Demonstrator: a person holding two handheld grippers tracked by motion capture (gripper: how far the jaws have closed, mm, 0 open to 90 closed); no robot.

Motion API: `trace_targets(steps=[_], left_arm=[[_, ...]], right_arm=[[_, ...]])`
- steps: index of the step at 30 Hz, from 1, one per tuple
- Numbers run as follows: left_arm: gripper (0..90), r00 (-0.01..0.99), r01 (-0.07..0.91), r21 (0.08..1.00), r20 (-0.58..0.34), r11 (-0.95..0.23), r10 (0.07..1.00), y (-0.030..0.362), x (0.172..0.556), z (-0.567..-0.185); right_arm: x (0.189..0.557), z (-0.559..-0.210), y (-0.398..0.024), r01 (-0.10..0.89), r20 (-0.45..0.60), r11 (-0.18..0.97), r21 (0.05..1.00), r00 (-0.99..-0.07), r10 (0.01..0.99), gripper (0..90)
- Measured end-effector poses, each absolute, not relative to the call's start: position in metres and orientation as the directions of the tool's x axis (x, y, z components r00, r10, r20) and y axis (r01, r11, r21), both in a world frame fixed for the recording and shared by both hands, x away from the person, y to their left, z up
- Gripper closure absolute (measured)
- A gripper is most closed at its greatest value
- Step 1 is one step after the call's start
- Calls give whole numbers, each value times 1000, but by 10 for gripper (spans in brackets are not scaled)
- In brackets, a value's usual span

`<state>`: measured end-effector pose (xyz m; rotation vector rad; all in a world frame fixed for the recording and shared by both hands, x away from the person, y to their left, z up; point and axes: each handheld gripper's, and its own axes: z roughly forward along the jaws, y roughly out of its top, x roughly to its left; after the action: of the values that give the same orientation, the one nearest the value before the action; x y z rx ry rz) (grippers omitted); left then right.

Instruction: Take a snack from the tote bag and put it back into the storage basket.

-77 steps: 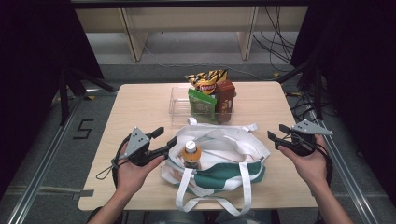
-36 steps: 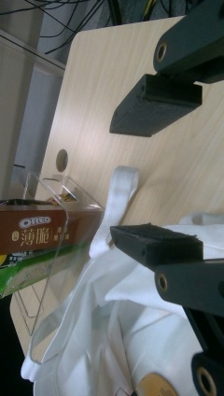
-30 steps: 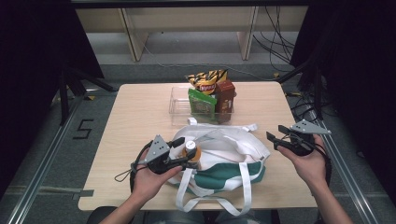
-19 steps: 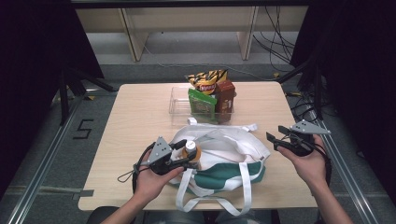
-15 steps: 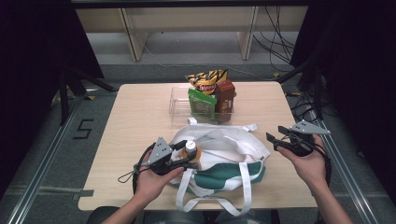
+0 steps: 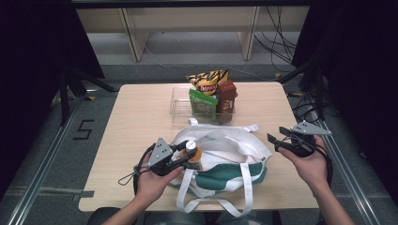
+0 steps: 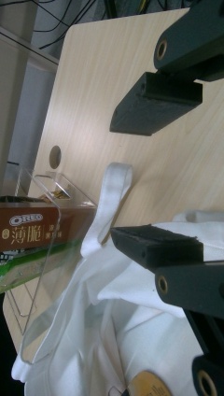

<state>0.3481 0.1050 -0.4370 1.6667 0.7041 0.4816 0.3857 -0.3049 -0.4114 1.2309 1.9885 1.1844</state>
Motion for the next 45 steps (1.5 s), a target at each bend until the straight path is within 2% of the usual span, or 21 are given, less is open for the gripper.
trace_targets(steps=[19,24,32,45], left_arm=[[588,727,170,981,-60,-95,684,108,347,-422],[588,732,152,985,-57,-81,679,108,348,-416],[589,727,125,989,-41,-74,686,108,350,-405],[589,723,98,993,-30,-60,690,109,355,-389]], right_arm=[[389,-413,-308,396,-24,231,889,-462,886,433],[386,-411,-307,440,23,199,876,-450,893,433],[387,-412,-310,410,-8,221,885,-461,887,433],[386,-413,-309,439,23,193,877,-442,897,434]])
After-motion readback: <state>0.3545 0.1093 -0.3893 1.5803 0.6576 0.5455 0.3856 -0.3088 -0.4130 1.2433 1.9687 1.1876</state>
